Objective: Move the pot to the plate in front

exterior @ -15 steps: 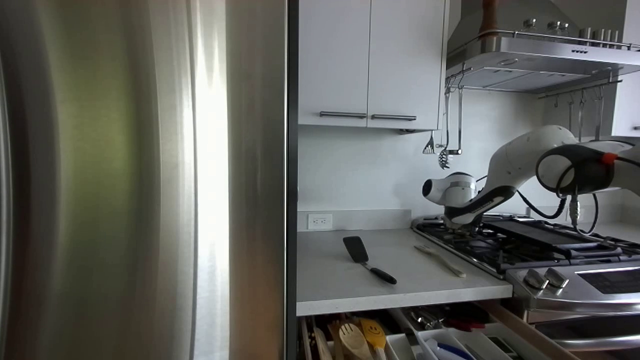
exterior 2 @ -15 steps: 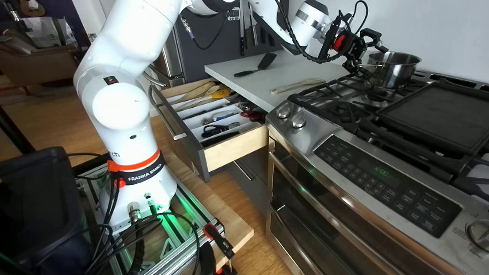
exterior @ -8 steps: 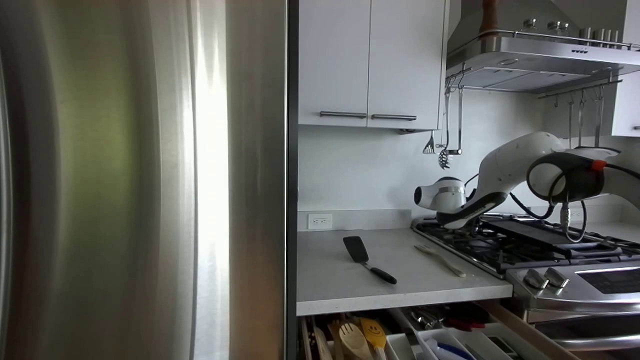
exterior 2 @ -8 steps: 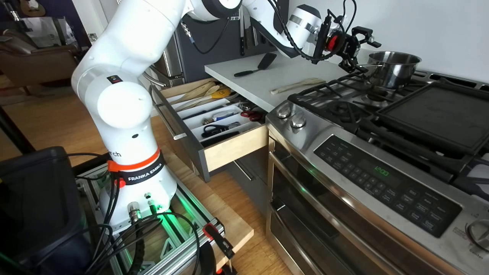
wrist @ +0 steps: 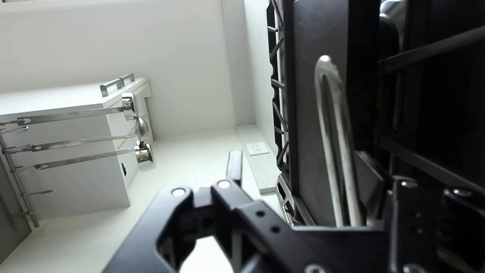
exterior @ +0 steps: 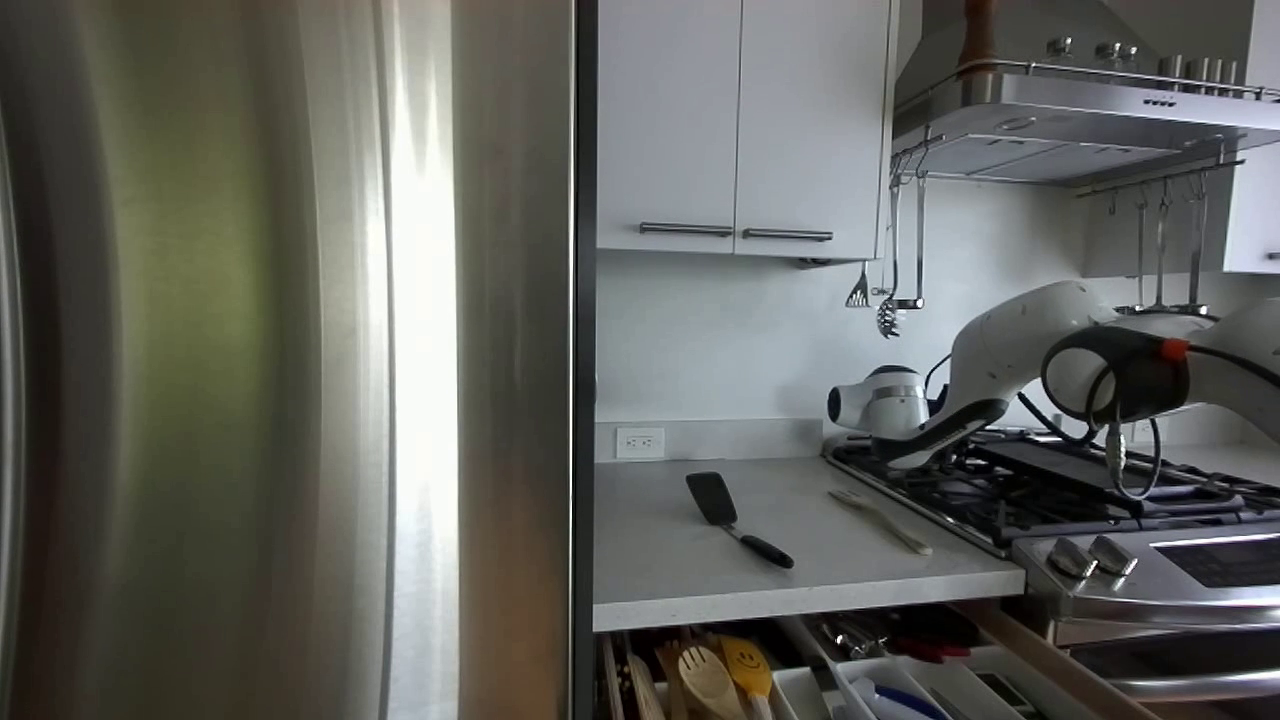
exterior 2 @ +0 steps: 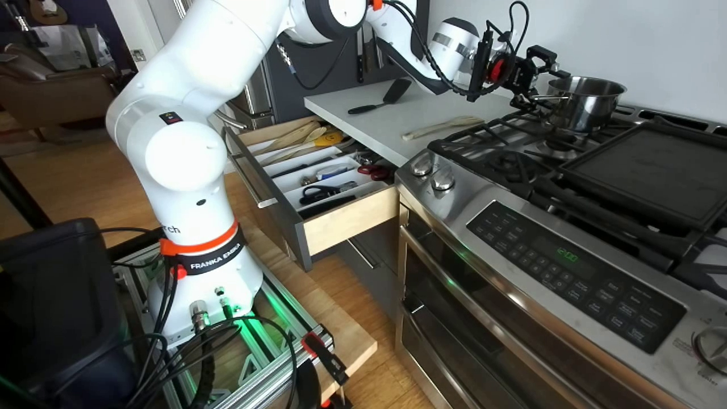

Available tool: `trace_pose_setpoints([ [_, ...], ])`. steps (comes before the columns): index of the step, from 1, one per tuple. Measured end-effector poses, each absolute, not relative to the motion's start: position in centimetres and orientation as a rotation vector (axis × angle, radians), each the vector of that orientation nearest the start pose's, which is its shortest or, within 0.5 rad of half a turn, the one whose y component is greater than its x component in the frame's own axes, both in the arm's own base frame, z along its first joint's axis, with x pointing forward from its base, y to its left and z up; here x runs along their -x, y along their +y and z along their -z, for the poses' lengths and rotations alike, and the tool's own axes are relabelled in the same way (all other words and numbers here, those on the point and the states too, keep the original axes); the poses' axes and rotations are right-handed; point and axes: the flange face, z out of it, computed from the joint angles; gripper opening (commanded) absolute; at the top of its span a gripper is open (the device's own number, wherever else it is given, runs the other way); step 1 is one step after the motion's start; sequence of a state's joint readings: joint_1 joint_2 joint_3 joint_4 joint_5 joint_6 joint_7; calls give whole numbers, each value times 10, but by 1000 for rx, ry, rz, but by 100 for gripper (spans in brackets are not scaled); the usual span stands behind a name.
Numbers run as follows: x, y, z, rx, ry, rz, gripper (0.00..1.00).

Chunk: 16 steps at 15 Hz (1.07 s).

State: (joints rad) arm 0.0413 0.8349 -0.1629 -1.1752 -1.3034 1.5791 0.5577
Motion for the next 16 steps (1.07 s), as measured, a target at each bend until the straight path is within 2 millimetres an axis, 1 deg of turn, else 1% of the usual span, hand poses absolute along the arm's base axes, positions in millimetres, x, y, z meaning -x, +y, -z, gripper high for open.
trace_pose_setpoints([
  [1,-732,-153,-348,-1674,-249,39,49],
  [3,-734,-155,-346,-1668,-243,43,54],
  [4,-735,-155,-346,-1667,-239,44,53],
  [5,-735,-154,-346,-1667,-236,46,55],
  [9,-736,-153,-345,-1670,-210,66,57],
  [10,-736,-153,-345,-1672,-201,74,55],
  [12,-736,-152,-345,-1676,-179,92,56],
  [13,-737,-152,-345,-1677,-168,101,59],
  [14,-737,-152,-346,-1679,-154,113,57],
  [15,-737,-151,-347,-1681,-139,127,58],
  [16,-737,-151,-348,-1683,-123,140,56],
])
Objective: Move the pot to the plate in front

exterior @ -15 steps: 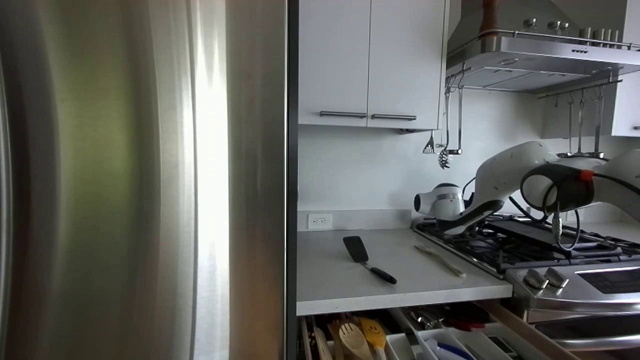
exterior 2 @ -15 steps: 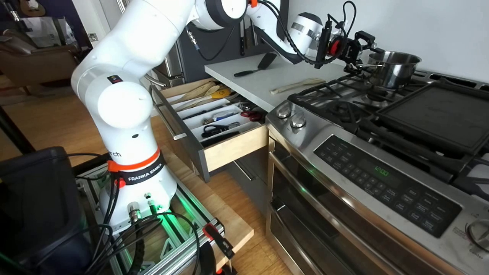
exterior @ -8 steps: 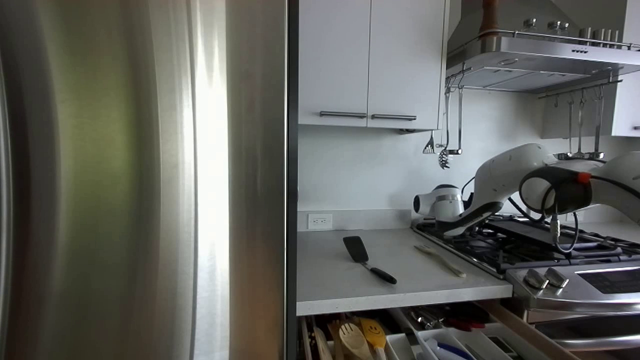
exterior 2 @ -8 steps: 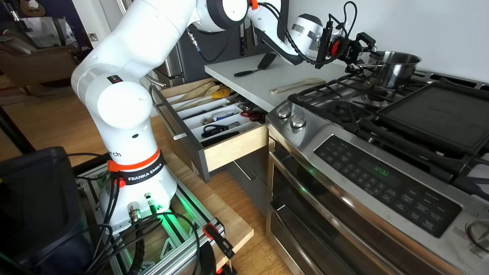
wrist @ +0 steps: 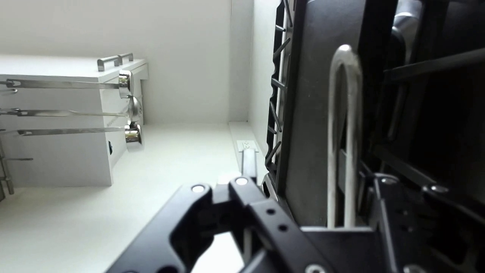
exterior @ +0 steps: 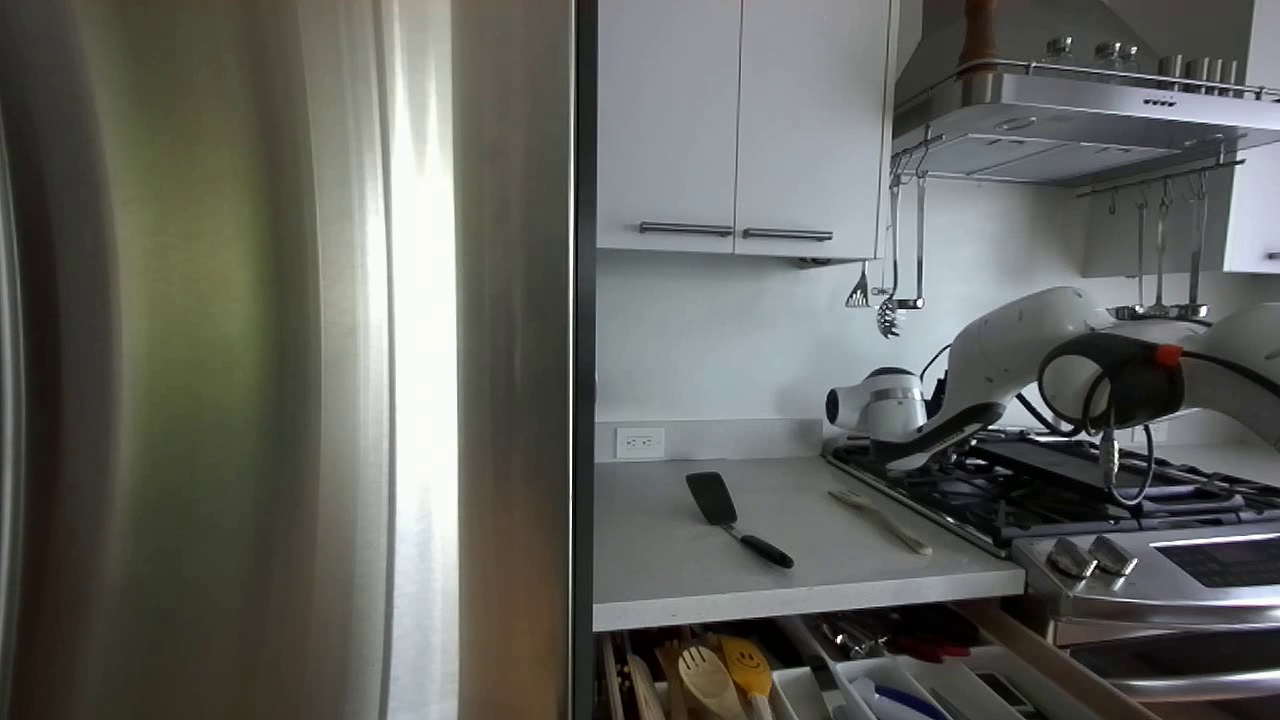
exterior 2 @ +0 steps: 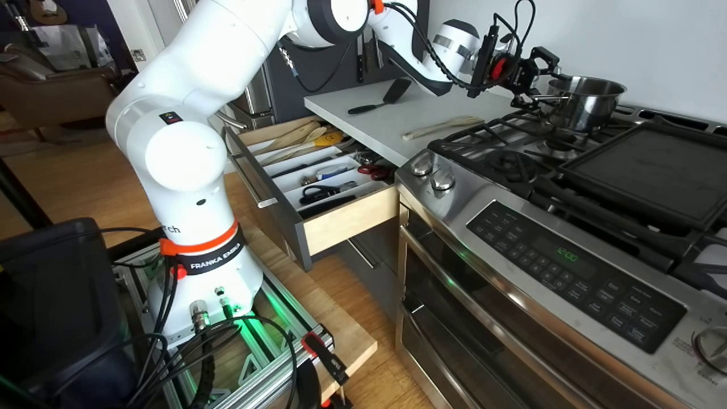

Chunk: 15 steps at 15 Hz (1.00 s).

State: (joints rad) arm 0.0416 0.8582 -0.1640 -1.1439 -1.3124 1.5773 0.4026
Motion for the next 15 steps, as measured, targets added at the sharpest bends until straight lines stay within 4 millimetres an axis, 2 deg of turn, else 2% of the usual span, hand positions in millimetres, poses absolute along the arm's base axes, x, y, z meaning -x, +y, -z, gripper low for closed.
trace_pose_setpoints([
  [3,-739,-149,-350,-1691,-67,184,52],
  [7,-739,-148,-348,-1695,-16,229,27],
  [9,-739,-147,-346,-1695,-1,244,26],
  [10,-739,-148,-345,-1694,6,252,16],
  [13,-740,-148,-341,-1692,13,264,0],
  [15,-740,-147,-339,-1691,16,266,0],
])
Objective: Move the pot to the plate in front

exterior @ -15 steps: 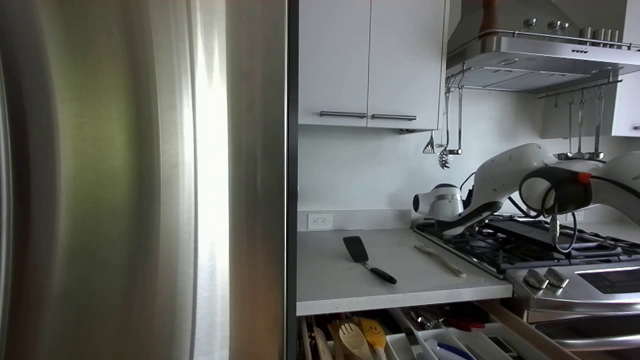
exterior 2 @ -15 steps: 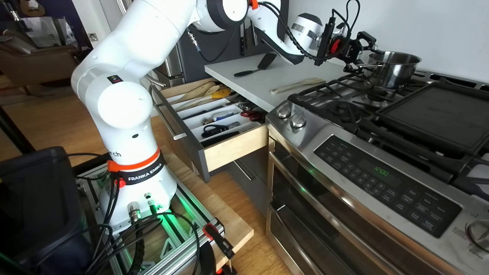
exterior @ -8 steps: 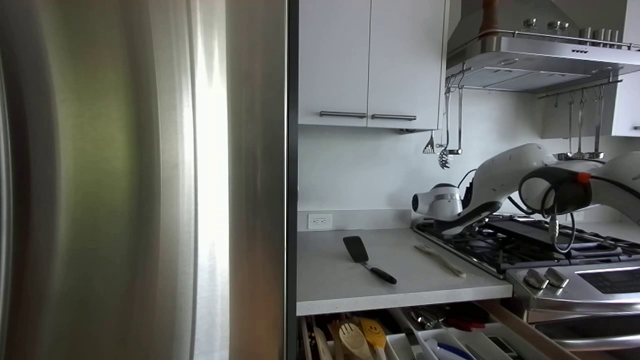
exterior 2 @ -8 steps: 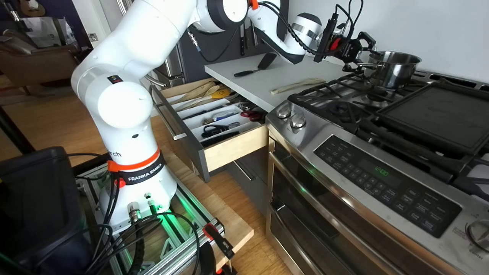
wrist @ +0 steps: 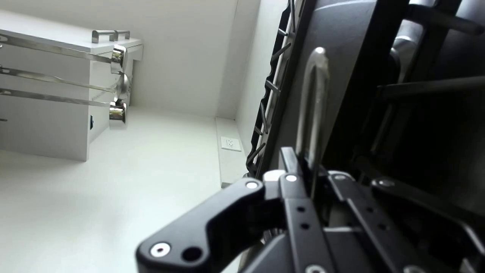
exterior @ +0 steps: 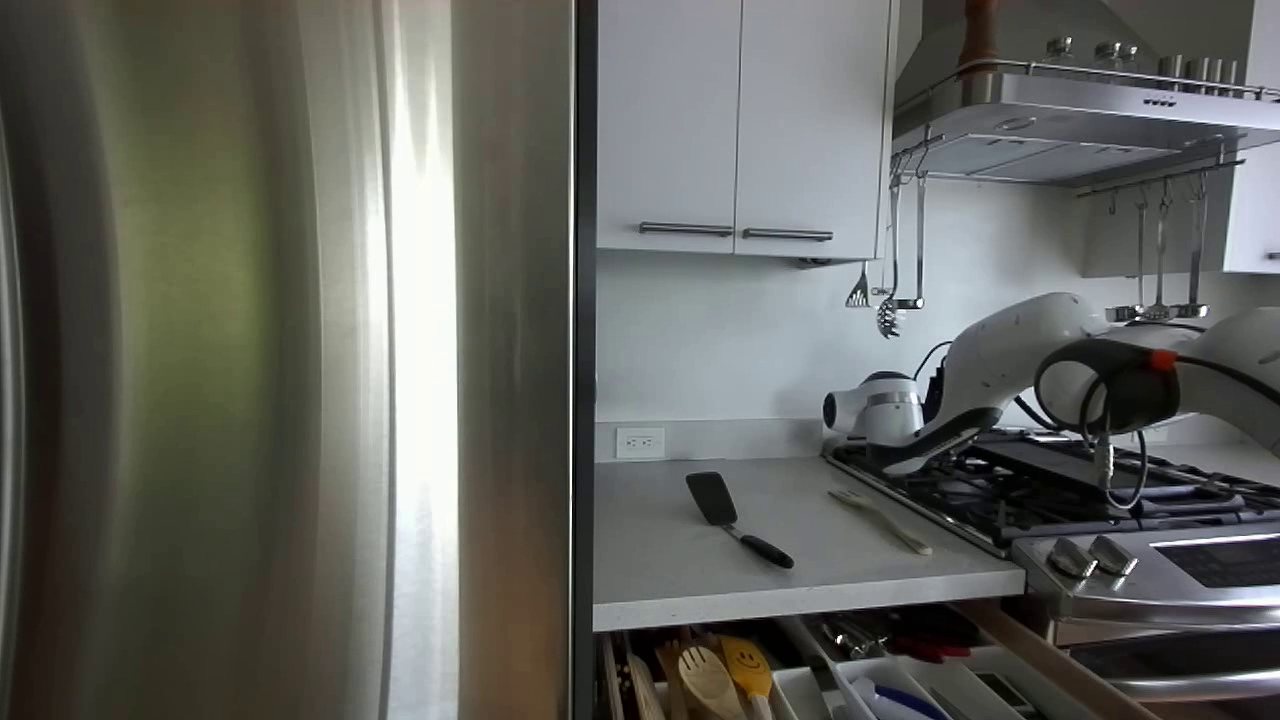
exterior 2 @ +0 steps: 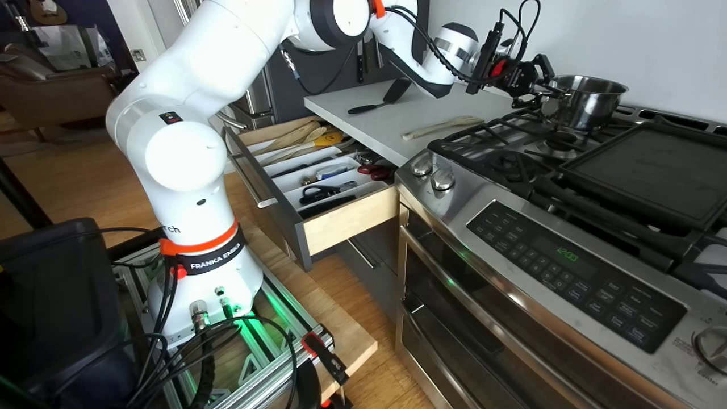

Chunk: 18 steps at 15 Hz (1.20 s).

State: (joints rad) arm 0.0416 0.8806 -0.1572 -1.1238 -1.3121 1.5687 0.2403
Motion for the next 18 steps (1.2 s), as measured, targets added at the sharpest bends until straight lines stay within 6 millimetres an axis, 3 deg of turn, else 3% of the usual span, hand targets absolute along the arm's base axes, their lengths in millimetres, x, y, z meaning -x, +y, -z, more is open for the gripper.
trace_pose_setpoints([
  [18,-748,-144,-346,-1525,-123,38,2],
])
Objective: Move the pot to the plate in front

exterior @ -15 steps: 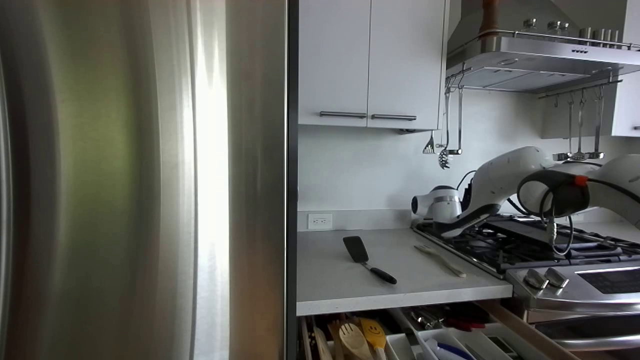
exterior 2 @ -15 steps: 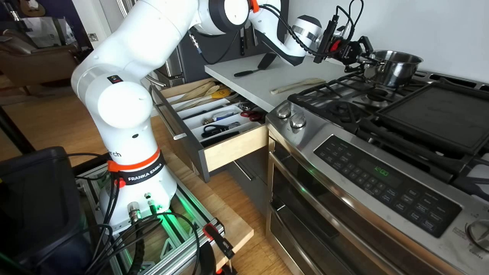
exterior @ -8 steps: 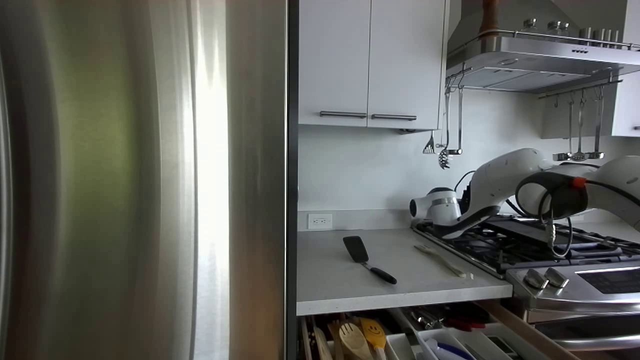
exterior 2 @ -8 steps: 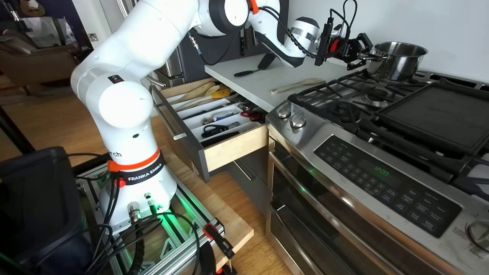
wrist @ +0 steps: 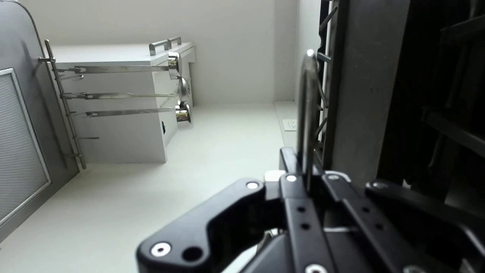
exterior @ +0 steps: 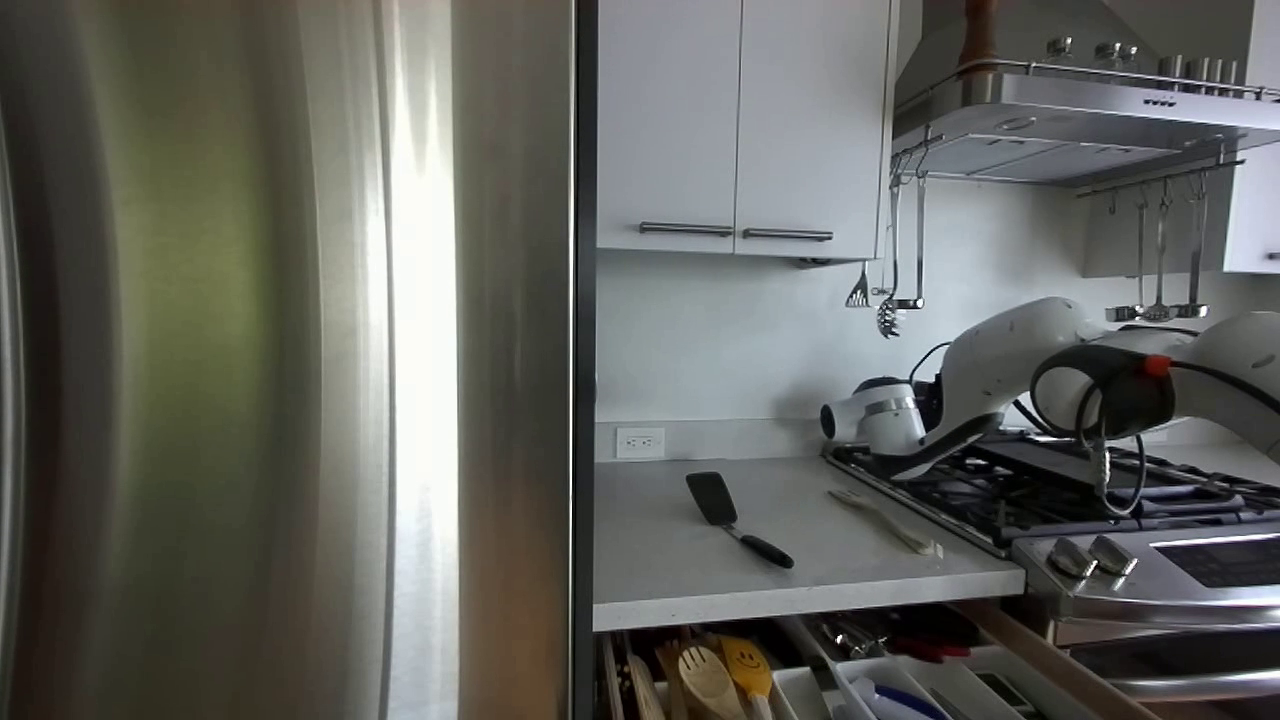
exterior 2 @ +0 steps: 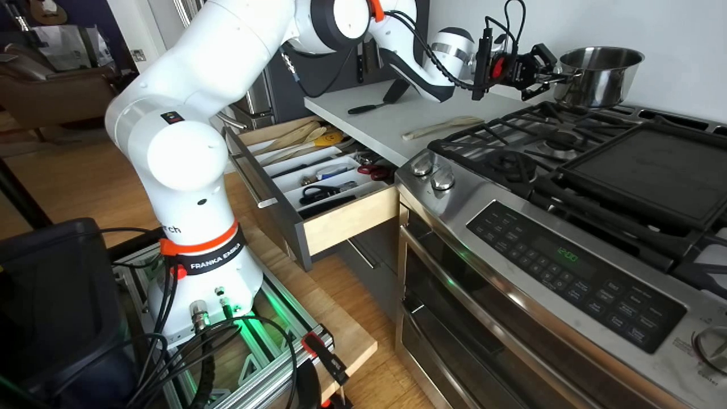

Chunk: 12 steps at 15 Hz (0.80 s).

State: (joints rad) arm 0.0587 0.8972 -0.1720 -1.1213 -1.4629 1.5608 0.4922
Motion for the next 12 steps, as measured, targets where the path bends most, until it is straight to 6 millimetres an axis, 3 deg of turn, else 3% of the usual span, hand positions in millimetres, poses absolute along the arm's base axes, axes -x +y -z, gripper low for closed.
trace_pose_setpoints([
  [3,-732,-145,-361,-1527,-132,65,2],
  [6,-706,-136,-392,-1534,-171,91,2],
  [12,-639,-86,-427,-1630,-269,116,2],
])
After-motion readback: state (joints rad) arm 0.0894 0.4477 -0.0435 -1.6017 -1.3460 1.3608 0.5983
